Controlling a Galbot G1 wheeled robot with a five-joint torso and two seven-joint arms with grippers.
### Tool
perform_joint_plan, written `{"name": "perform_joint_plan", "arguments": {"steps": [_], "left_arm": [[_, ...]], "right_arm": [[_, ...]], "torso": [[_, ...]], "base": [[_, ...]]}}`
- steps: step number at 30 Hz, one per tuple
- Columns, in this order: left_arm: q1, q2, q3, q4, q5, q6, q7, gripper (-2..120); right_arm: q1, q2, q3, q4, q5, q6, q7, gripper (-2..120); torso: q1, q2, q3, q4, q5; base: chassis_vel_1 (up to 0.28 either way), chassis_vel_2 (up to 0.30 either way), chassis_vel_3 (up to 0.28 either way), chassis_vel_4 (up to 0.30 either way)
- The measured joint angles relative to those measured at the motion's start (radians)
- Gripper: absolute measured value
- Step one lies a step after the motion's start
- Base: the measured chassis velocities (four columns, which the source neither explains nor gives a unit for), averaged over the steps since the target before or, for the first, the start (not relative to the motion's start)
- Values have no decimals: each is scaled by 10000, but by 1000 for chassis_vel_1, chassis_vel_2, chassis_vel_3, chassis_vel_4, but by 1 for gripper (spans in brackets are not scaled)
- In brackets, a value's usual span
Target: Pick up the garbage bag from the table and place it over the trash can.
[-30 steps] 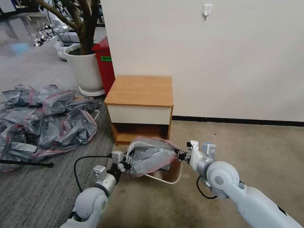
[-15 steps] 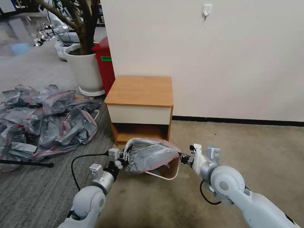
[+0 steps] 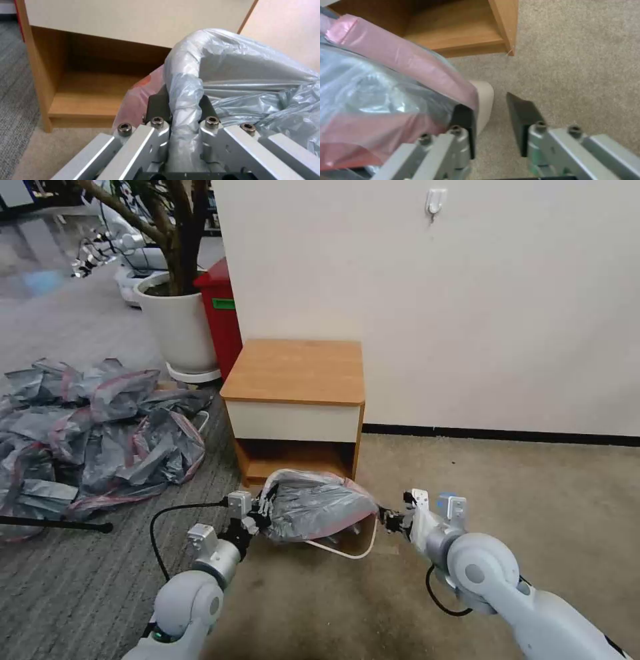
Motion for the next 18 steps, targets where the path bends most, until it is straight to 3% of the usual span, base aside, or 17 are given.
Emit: {"name": "perform_joint_plan", "arguments": {"steps": [18], "left_arm": [[52, -161, -176, -176, -283, -29, 11, 6]], "right_arm": [[-366, -138, 149, 18, -1157, 4, -385, 95]], "torso": [[0, 0, 0, 0, 0]], "base": [[0, 0, 0, 0]]}}
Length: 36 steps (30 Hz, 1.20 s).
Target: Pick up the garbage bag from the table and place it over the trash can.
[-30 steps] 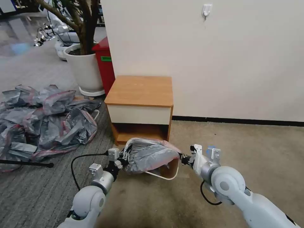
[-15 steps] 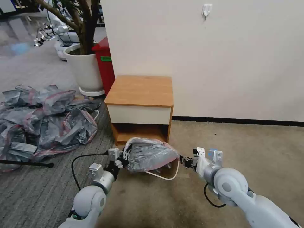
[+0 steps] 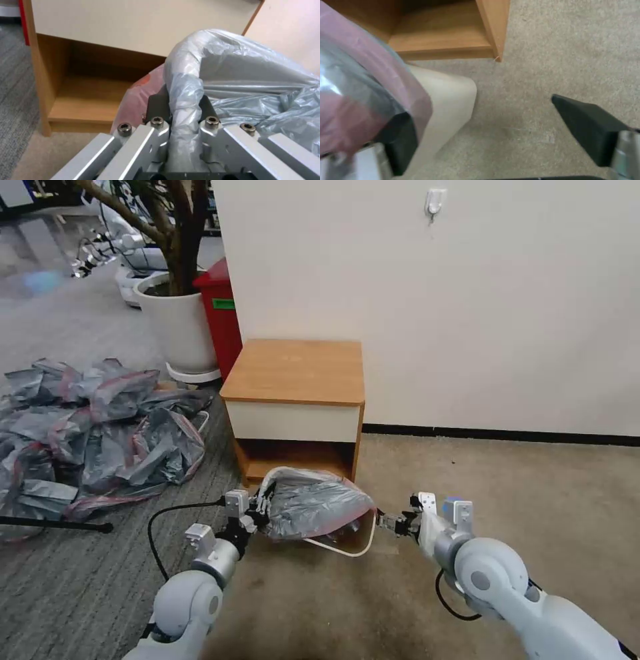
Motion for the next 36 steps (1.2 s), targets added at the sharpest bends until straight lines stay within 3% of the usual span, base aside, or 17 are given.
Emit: {"name": "perform_joint_plan", "arguments": {"steps": [18, 36], "left_arm": [[211, 6, -110, -160, -102, 31, 78, 6], [-101, 140, -197, 343, -190, 9, 104, 6]], "right_arm": [[-104, 25, 174, -4, -633, 183, -72, 100], [-82, -261, 565, 233, -553, 291, -234, 100]], "torso": [[0, 0, 0, 0, 0], [0, 0, 1, -1, 0]], "base": [[0, 0, 0, 0], [0, 0, 0, 0]]}}
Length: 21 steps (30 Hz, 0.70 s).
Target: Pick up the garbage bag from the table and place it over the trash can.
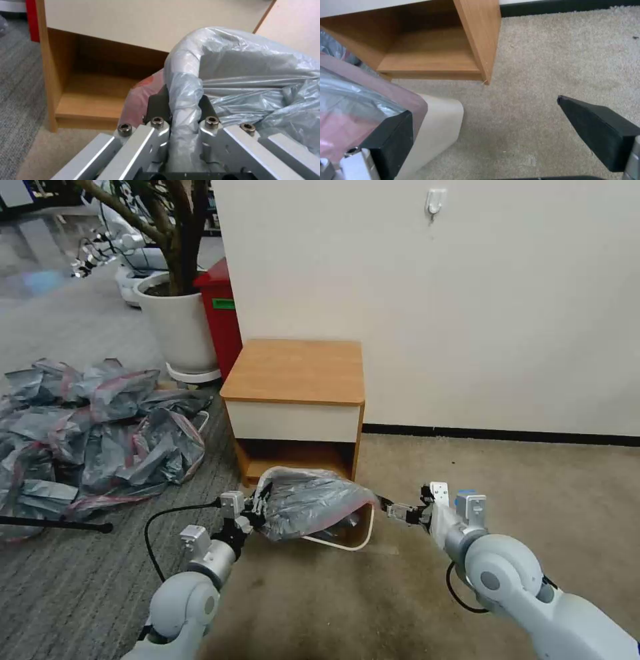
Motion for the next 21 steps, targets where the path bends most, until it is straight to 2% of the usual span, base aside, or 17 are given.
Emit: {"name": "perform_joint_plan", "arguments": {"steps": [3, 10, 21], "left_arm": [[-12, 27, -7, 64, -1, -52, 93, 6], [-49, 105, -55, 360, -151, -590, 929, 6], [-171, 49, -64, 622, -486, -1047, 1346, 6]], "right_arm": [[97, 0, 63, -28, 216, -40, 1, 100], [494, -134, 71, -330, 1387, -403, 42, 100], [547, -58, -11, -469, 1587, -669, 50, 100]], "torso": [[0, 0, 0, 0, 0], [0, 1, 0, 2, 0], [0, 1, 0, 1, 1]], "base": [[0, 0, 0, 0], [0, 0, 0, 0], [0, 0, 0, 0]]}}
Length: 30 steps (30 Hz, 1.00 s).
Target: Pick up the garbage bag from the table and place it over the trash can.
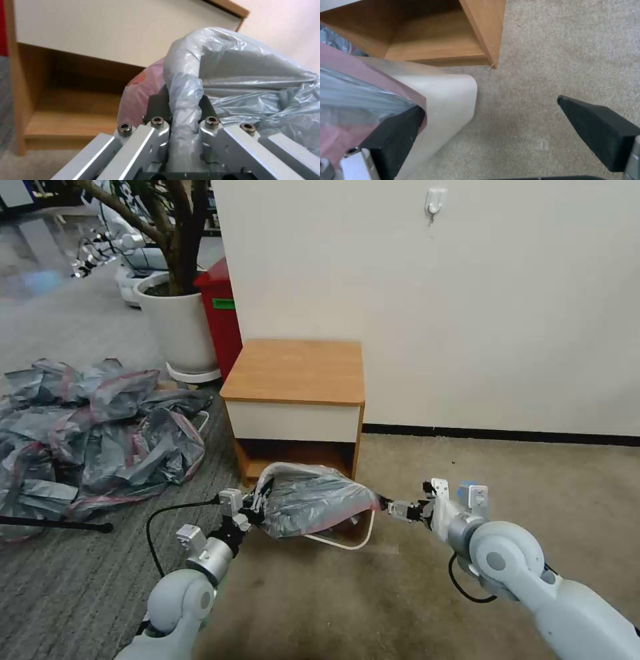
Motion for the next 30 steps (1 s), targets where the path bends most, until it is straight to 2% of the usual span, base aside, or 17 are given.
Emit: {"name": "perform_joint_plan", "arguments": {"steps": [3, 19, 23, 26, 27, 30], "left_arm": [[-27, -87, -34, 162, 189, -169, 347, 6], [-184, -99, -185, 523, 516, -252, 164, 6], [-121, -125, -248, 525, 535, -266, 162, 6], [-109, -193, -306, 537, 564, -285, 46, 6], [-109, -193, -306, 537, 564, -285, 46, 6], [-159, -272, -334, 574, 568, -309, -148, 6]], "right_arm": [[112, -30, 33, -12, 83, -72, 40, 100], [-199, -261, 413, 396, 233, -102, 25, 100], [-285, -172, 739, 473, 233, 14, 29, 100], [-540, 160, 1569, 920, 377, 514, 58, 100], [-540, 160, 1569, 920, 377, 514, 58, 100], [-1198, 685, 2218, 2094, 1183, 1057, 482, 100]], "torso": [[0, -1, 0, 0, 0], [0, -1, 0, 0, 0], [0, 0, 0, 0, 0], [0, -1, 0, 0, -1], [0, -1, 0, 0, -1], [1, -1, 0, 2, -2]], "base": [[0, 0, 0, 0], [0, 0, 0, 0], [0, 0, 0, 0], [0, 0, 0, 0], [0, 0, 0, 0], [0, 0, 0, 0]]}}
